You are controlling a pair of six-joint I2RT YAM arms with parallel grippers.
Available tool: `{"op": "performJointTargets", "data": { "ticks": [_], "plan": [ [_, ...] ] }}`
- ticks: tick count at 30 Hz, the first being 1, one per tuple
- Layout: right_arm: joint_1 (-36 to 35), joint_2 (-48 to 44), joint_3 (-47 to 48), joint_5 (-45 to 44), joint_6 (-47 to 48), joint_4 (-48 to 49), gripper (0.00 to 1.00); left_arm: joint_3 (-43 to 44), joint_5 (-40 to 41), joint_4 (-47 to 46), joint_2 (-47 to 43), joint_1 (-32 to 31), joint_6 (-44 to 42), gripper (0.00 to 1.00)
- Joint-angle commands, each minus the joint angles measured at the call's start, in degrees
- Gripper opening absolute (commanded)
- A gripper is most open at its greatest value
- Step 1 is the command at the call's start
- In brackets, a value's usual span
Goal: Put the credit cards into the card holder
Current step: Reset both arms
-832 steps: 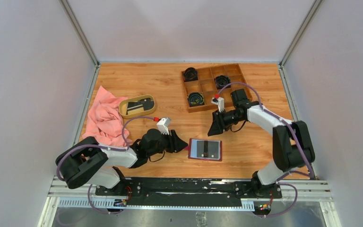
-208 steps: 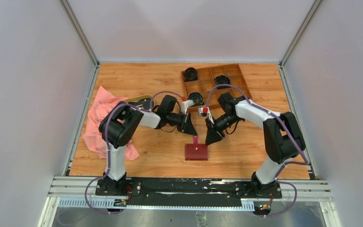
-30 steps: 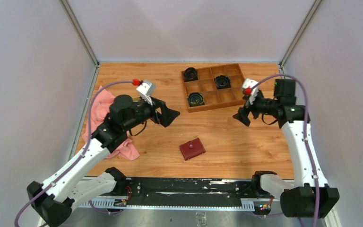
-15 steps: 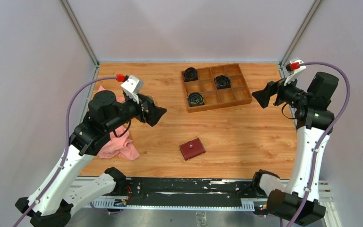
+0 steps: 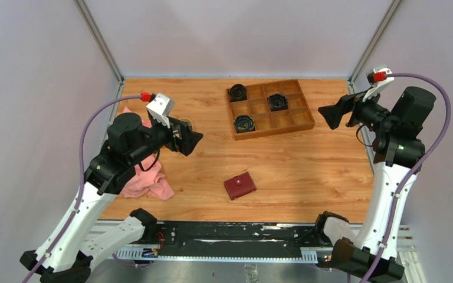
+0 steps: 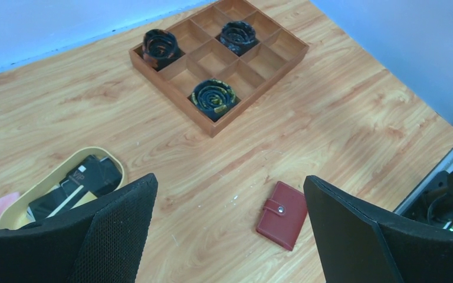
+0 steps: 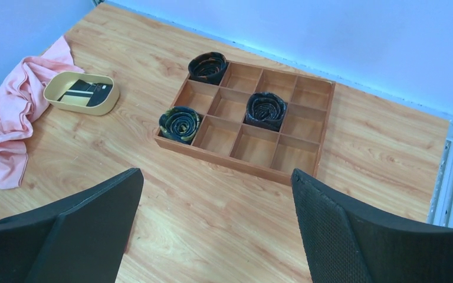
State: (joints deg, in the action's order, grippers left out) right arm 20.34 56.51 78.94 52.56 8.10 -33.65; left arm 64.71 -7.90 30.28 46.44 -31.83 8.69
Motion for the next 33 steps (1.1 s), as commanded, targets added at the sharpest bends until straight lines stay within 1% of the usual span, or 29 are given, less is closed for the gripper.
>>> {"op": "performJointTargets", "data": {
  "ticks": [1, 5, 7, 11, 18, 21, 26, 33],
  "plan": [
    [1.1, 0.0, 1.6, 2.0, -1.1, -0.5, 1.00, -1.1, -3.6, -2.2, 0.4, 3.5, 0.1, 1.00],
    [1.0, -0.2, 0.5, 1.8, -1.8, 0.2, 1.00, -3.7, -11.6, -7.2, 1.0, 9.8, 3.2, 1.00],
    [1.1, -0.5, 0.3, 1.3, -2.0, 0.4, 1.00, -5.1, -14.0, -9.4, 1.3, 11.4, 4.6, 1.00],
    [1.0, -1.2, -0.1, 0.3, -2.1, 0.4, 1.00, -7.5, -15.1, -12.1, 1.4, 11.8, 5.4, 1.00],
    [1.1, -1.9, -1.5, -0.4, -3.2, 1.2, 1.00, -12.3, -13.3, -13.8, 0.5, 11.8, 2.9, 1.00],
    [1.0, -2.5, -2.5, -1.1, -4.0, 1.9, 1.00, -14.0, -14.1, -15.3, 0.1, 11.9, 2.9, 1.00],
    [1.0, -3.6, -3.6, -2.1, -4.9, 2.3, 1.00, -13.9, -16.2, -15.8, -0.2, 11.9, 4.2, 1.00],
    [1.0, -3.7, -3.9, -1.9, -6.0, 3.3, 1.00, -13.2, -18.6, -15.7, -2.3, 11.9, 8.4, 1.00]
  ]
}}
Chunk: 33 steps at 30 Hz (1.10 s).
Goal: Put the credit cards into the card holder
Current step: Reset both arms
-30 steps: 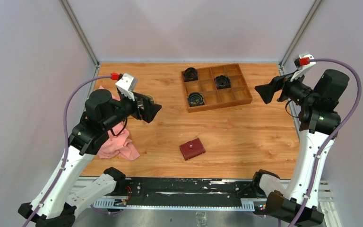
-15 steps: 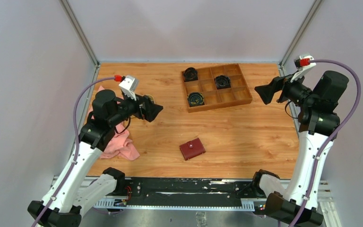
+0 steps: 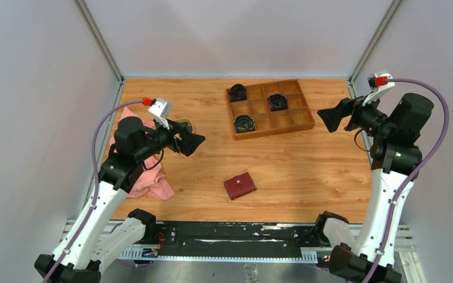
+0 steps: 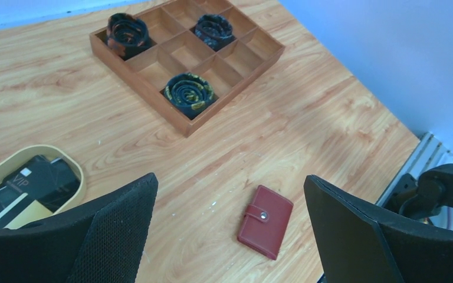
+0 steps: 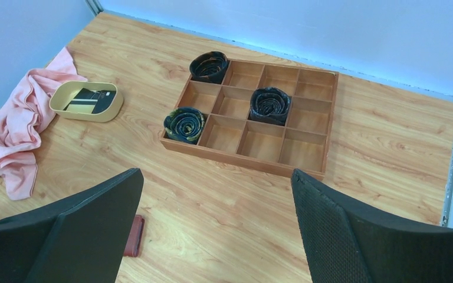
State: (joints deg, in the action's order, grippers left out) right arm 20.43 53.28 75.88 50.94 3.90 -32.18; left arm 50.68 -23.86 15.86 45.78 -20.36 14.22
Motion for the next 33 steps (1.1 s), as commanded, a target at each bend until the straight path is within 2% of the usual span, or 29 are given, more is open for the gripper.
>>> {"op": "performJointTargets", "data": {
  "ticks": [1, 10, 25, 33],
  "plan": [
    [1.0, -0.6, -1.1, -0.2, -1.9, 2.0, 1.00, 1.0, -2.9, -1.2, -1.9, 0.4, 3.4, 1.00],
    [0.9, -2.1, -2.4, 0.8, -2.2, 2.4, 1.00, 5.6, -3.0, 0.8, -1.6, 0.4, 15.0, 1.00],
    [0.9, -2.9, -3.8, 2.2, -2.5, 2.6, 1.00, 24.1, 8.7, 15.5, 0.6, 0.4, 29.2, 1.00],
    [1.0, -2.3, -4.3, 1.8, -1.7, 2.6, 1.00, 31.4, 12.1, 18.3, 1.0, 0.3, 35.2, 1.00]
  ]
}}
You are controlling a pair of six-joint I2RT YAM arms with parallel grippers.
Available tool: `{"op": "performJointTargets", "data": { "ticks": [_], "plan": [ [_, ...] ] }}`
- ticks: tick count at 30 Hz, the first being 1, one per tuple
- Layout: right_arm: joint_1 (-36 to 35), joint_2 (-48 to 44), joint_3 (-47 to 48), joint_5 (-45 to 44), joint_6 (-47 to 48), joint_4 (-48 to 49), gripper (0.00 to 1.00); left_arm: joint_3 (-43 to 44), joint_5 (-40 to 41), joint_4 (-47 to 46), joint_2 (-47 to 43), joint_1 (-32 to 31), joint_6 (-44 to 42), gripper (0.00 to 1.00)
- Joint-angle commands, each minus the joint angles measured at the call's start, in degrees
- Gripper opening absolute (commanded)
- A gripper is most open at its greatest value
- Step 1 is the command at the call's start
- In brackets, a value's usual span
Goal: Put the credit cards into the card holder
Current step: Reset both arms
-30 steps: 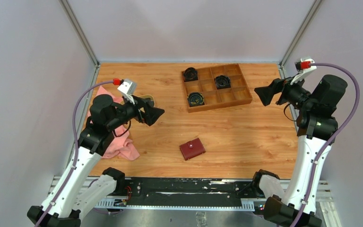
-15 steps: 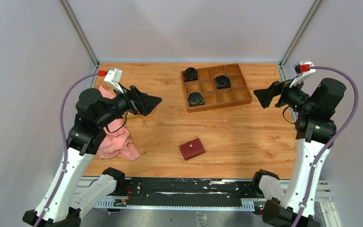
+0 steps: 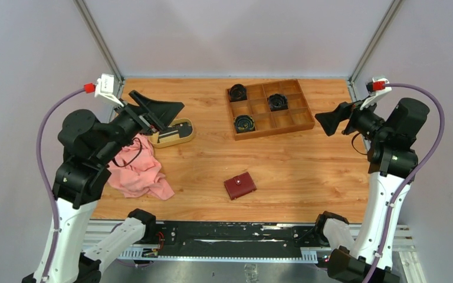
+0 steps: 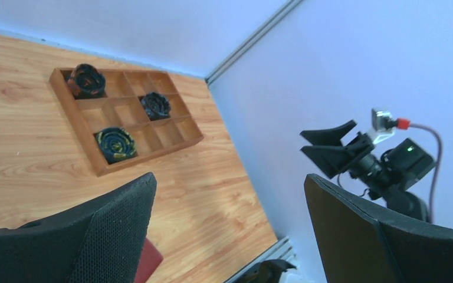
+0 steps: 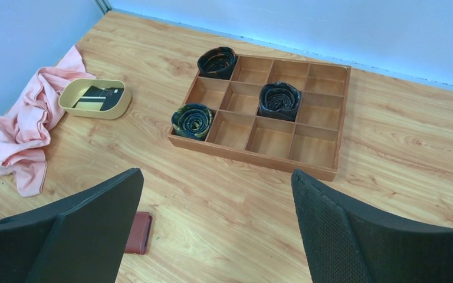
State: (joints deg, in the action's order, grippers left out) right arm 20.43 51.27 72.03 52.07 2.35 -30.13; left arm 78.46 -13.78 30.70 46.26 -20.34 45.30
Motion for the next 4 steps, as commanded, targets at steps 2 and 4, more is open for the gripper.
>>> {"op": "performJointTargets", "data": {
  "ticks": [2, 4],
  "plan": [
    [0.9, 0.0, -0.2, 0.4, -0.4, 0.6, 0.99, 5.1, 1.8, 3.7, 0.9, 0.4, 4.4, 1.00],
    [0.9, 0.2, -0.2, 0.8, -0.1, 0.6, 1.00, 5.8, 1.5, 3.8, 1.0, 0.3, 3.5, 1.00]
  ]
}}
